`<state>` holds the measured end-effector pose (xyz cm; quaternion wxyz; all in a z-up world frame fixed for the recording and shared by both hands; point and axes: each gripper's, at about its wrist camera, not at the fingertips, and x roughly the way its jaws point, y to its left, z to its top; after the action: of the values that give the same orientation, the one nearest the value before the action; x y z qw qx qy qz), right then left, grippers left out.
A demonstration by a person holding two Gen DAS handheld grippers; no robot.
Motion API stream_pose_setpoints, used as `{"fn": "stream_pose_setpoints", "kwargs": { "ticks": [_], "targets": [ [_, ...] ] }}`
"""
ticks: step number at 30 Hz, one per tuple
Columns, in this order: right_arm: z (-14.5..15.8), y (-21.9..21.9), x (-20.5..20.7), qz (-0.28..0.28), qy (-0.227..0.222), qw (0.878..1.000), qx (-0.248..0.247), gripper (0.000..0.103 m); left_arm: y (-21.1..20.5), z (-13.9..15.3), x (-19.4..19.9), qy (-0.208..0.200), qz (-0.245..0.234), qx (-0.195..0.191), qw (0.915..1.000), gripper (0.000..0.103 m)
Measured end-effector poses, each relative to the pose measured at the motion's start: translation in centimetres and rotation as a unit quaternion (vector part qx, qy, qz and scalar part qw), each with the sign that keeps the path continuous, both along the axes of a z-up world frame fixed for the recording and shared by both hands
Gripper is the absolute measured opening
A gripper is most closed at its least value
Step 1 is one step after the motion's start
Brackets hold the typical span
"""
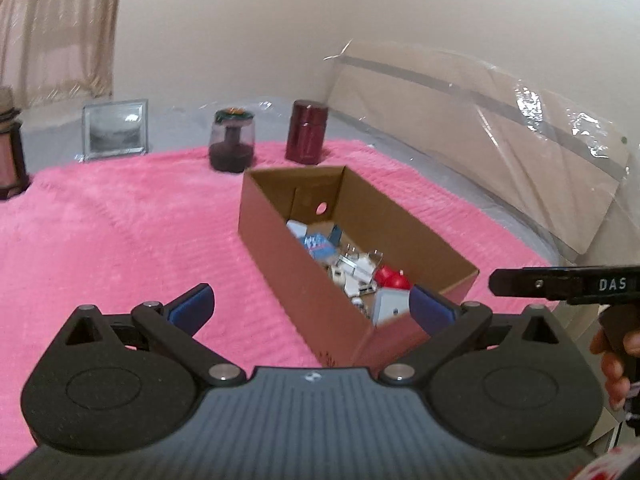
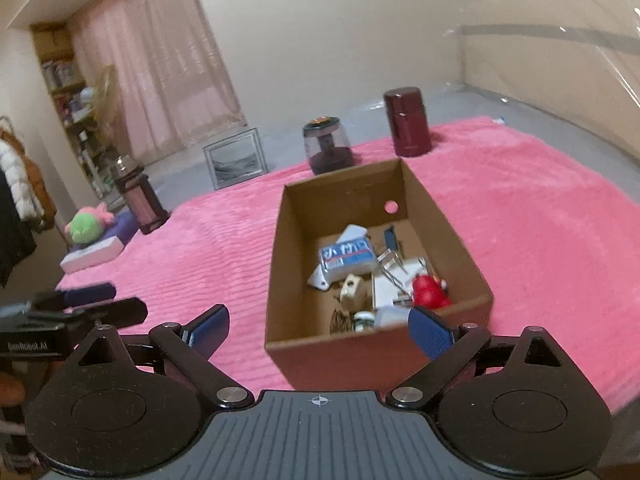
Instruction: Organize rigid objects
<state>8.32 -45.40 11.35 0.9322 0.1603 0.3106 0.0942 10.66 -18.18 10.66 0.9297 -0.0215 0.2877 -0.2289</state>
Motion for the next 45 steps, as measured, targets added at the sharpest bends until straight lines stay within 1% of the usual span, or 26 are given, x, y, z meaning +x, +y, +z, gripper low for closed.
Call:
{"fn": "stream_pose_setpoints", "kwargs": {
  "ticks": [2,4,8,10,14,19,24,32,36,45],
  "targets": [
    [-0.3,-0.1,-1.0,-0.011,0.006,1.0,0.003,0.093,0.2,-0.6,-0.6,0.009,0.015,0.001,0.9998,0.102],
    [-0.5,-0.1,-1.7,-0.021,0.005,1.0,0.002,0.093,0.2,-1.0,-1.0,0.02,0.02,0.003,0.9996,0.102],
    [-1.0,0.1,-3.2,-0.032,0.009,0.999,-0.013,0.093,0.2,-1.7,-2.3,0.031,0.029,0.012,0.999,0.102],
    [-1.3,0.1,-3.9,-0.036,0.009,0.999,-0.018,0.093,0.2,-2.1,-2.8,0.037,0.04,0.01,0.9985,0.102],
    [-1.9,0.7,-4.9,-0.032,0.013,0.999,-0.021,0.093,0.3,-3.0,-4.4,0.045,0.063,0.013,0.9969,0.102],
    [-2.9,2.3,-5.8,-0.012,0.017,0.999,-0.034,0.093,0.5,-4.2,-5.7,0.057,0.084,0.012,0.9948,0.102],
    [-4.0,3.2,-6.3,-0.006,0.025,0.999,-0.036,0.093,0.8,-5.3,-7.3,0.055,0.099,0.027,0.9932,0.102],
    [-5.4,5.0,-7.1,0.012,0.042,0.996,-0.076,0.093,1.0,-6.5,-9.4,0.058,0.114,0.035,0.9912,0.102],
    [-6.0,5.4,-7.2,0.02,0.048,0.995,-0.079,0.093,0.9,-6.8,-9.8,0.059,0.111,0.039,0.9913,0.102],
    [-6.7,5.7,-6.8,0.027,0.052,0.995,-0.079,0.093,1.1,-7.9,-9.7,0.072,0.125,0.038,0.9888,0.102]
  ]
}}
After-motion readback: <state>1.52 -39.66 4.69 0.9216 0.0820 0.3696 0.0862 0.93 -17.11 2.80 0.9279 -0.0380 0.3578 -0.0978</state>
